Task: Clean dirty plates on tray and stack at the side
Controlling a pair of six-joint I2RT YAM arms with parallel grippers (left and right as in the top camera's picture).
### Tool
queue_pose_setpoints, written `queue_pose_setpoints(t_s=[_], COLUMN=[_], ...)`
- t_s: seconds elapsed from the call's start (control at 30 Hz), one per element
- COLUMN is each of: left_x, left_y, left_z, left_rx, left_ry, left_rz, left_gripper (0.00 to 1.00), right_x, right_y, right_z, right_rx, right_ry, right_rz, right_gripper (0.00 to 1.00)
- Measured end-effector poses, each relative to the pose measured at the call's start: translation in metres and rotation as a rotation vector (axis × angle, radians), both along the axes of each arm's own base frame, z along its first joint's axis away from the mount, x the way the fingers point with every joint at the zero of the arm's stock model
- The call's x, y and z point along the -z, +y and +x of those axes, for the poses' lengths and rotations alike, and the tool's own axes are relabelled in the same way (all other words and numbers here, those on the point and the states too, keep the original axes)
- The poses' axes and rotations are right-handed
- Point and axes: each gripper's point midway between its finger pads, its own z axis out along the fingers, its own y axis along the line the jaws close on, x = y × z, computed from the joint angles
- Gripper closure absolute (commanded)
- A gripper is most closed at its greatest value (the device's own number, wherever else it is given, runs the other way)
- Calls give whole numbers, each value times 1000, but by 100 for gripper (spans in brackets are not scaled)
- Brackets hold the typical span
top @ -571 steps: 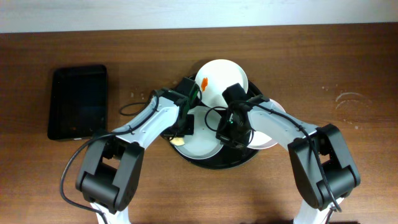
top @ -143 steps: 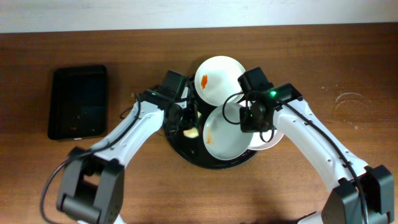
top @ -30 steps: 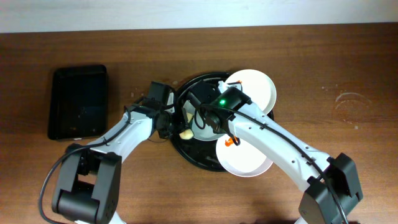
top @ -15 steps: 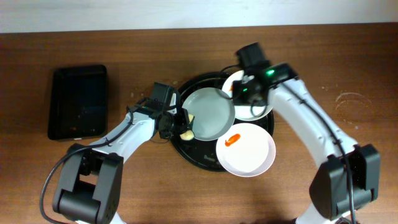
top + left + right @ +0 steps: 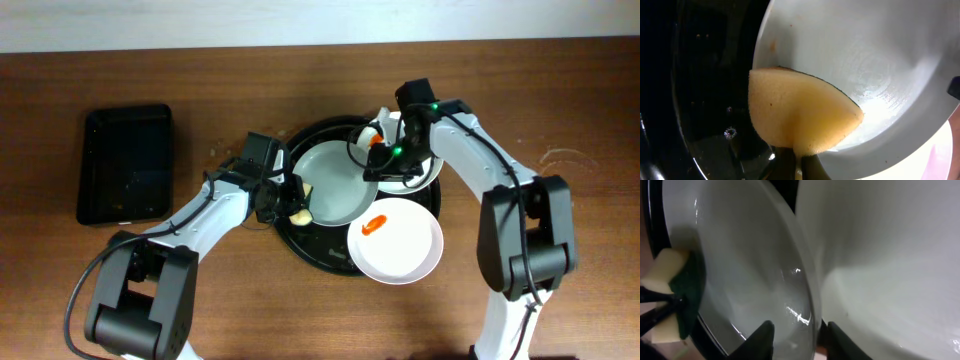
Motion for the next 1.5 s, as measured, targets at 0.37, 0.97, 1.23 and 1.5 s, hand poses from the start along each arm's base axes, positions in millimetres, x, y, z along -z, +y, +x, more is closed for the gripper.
queue_pose_setpoints(t_s=[0.37, 0.97, 1.23, 1.5], left_x=[0, 0, -7, -38], left_y=[0, 1, -7, -31], left_z=[0, 1, 2, 11], left_rx=[3, 14, 39, 107], left_ry=[-2, -12, -23, -124], left_rz=[1, 10, -22, -34], left_gripper=[100, 100, 100, 100], right_x=[1, 14, -10, -30], right_y=[4, 3, -21, -20], right_z=[10, 5, -5, -14], right_rx=[-9, 1, 51, 55], right_ry=[-40, -8, -47, -169], right_rz=[23, 16, -202, -485], right_gripper=[69, 96, 96, 96])
